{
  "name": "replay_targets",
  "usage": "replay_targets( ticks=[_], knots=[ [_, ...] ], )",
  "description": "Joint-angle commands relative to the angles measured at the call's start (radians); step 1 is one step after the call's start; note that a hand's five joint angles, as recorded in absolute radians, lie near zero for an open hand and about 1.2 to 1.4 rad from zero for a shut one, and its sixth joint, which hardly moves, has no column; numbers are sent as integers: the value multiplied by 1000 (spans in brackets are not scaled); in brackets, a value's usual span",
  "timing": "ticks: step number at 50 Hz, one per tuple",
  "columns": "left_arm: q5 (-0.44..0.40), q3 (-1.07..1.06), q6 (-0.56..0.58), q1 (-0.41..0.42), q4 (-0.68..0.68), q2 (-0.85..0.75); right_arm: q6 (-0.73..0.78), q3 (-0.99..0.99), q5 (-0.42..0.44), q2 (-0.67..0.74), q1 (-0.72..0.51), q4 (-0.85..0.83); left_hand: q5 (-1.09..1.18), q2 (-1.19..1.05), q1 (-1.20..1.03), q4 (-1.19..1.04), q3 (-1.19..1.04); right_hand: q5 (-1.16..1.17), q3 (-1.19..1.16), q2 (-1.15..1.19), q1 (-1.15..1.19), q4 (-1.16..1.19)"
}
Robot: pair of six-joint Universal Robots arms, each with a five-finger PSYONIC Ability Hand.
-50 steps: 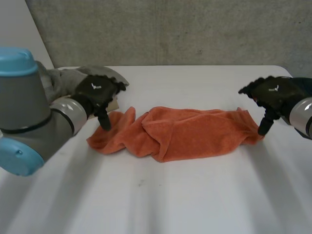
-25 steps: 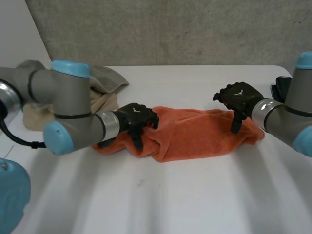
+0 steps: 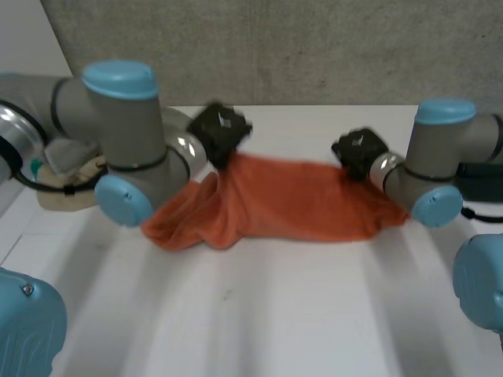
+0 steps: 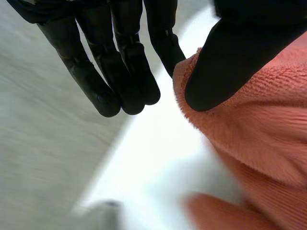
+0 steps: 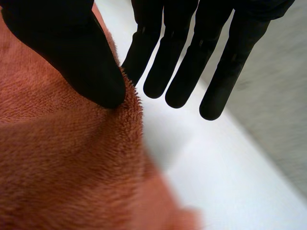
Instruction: Fold the laundry.
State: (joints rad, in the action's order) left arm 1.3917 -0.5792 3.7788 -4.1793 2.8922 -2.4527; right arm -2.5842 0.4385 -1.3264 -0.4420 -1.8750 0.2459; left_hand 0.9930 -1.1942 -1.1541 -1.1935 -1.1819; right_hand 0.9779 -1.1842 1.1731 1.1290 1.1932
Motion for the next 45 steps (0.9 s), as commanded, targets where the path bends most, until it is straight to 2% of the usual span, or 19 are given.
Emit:
replay_targets(
  ticks=[1,3,6,11,16,18,25,28,29,32,33,35,40,45],
  knots=[
    [81,300,-2,-41,271,-6,-148,-103,-174,-142,-13,-250,229,-202,-242,-203,-214,244,-212,223,267,203],
    [87,378,-24,-48,347,9,-185,-66,-209,-220,-12,-376,229,-202,-242,-203,-214,244,-212,223,267,203],
    [96,418,-65,-50,378,43,-194,24,-205,-318,-10,-503,229,-202,-242,-203,-214,244,-212,223,267,203],
    [110,322,-93,-50,335,132,-203,207,-160,-452,-3,-519,229,-202,-242,-203,-214,244,-212,223,267,203],
    [112,8,-94,-39,248,256,-238,426,-106,-561,14,-455,229,-202,-242,-203,-214,244,-212,223,267,203],
    [102,-184,-94,-27,225,311,-252,538,-76,-598,25,-415,229,-202,-242,-203,-214,244,-212,223,267,203],
    [73,-658,-65,11,251,380,-226,853,16,-629,47,-340,229,-202,-242,-203,-214,244,-212,223,267,203],
    [64,-760,-28,25,278,383,-186,916,41,-621,54,-343,229,-202,-242,-203,-214,244,-212,223,267,203],
    [64,-807,-4,33,300,385,-156,936,56,-615,59,-344,229,-202,-242,-203,-214,23,9,2,46,-18],
    [69,-858,33,38,323,392,-123,939,72,-612,60,-338,229,-202,-242,-203,-214,-416,447,-436,-392,-456],
    [73,-875,47,36,332,403,-114,934,72,-615,57,-333,229,-202,-242,-203,-214,-655,687,-676,-632,-696],
    [78,-886,61,31,331,429,-113,922,76,-618,48,-329,229,-202,-242,-203,-214,-854,886,-874,-830,-895],
    [76,-893,68,24,317,512,-116,865,78,-623,-9,-326,229,-202,-242,-203,-214,-975,1007,-995,-951,-1016],
    [63,-901,81,28,314,603,-102,798,95,-610,-82,-333,229,-202,-242,-203,-214,-978,1010,-999,-954,-1019]
  ],
)
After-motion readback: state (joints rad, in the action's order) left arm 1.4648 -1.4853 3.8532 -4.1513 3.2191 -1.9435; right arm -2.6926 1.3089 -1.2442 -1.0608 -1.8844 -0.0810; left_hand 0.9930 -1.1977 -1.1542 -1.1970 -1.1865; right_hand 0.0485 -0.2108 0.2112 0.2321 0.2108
